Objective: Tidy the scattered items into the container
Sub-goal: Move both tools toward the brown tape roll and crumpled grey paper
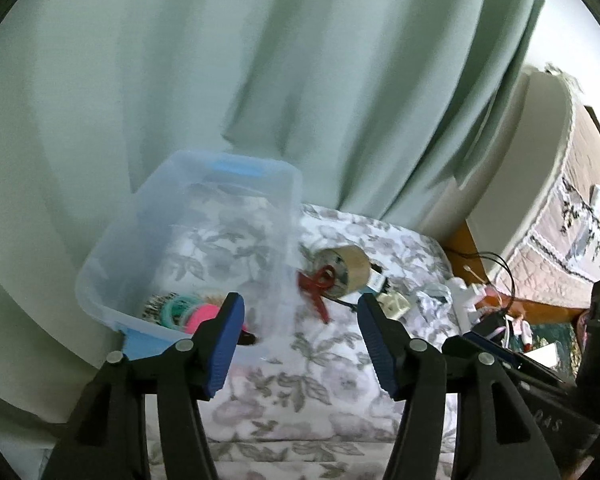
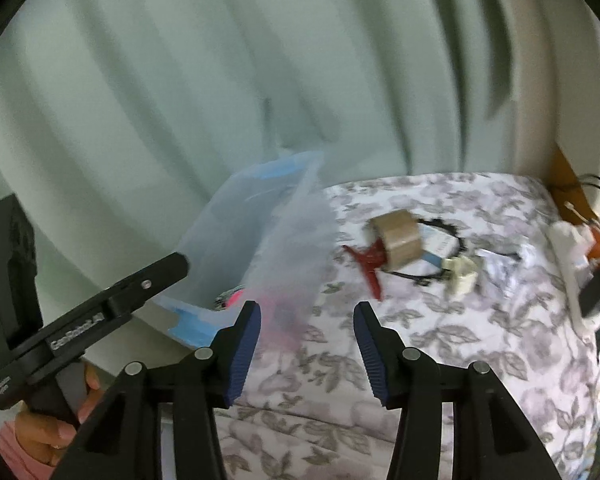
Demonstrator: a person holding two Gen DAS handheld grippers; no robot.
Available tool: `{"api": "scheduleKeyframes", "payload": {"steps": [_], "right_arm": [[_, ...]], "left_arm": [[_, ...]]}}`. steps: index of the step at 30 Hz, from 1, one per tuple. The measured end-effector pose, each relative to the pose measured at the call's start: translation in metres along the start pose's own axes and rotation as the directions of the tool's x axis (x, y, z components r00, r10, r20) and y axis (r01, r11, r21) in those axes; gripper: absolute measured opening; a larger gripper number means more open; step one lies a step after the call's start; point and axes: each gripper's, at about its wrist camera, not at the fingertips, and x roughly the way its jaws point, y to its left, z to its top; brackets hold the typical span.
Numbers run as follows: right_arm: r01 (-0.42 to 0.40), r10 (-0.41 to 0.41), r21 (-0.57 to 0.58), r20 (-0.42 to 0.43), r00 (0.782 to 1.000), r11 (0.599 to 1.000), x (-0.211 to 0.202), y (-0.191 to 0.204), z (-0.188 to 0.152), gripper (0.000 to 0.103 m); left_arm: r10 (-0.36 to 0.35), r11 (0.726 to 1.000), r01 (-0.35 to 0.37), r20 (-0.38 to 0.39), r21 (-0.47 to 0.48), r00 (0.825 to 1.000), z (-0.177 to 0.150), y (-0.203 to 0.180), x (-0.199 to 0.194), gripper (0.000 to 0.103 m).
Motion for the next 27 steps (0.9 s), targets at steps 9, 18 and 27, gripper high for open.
{"api": "scheduleKeyframes", "payload": {"steps": [9,18,27], "right_arm": [[0.018,-0.021,0.202,0.012,1.000,0.979,-0.018,-0.072,-0.013,0.055],[0.081,-0.080,0.277,-0.015,0.997,0.957,-0.020,-0.111,-0.023,0.056],[0.174,-0.147,0.330,-0.104,0.984,0.928,-0.001,-0.147,-0.030,0.062]], "left_arm": [[-0.035,0.996,0.038,-0.040,0.076,0.999,-0.012,-0.048,0.019,0.060],[-0.018,0.992,0.032,-0.116,0.124,0.993,-0.018,-0.077,0.052,0.060],[-0.009,0.994,0.031,-0.196,0.107,0.981,-0.021,-0.082,0.099,0.060]]}}
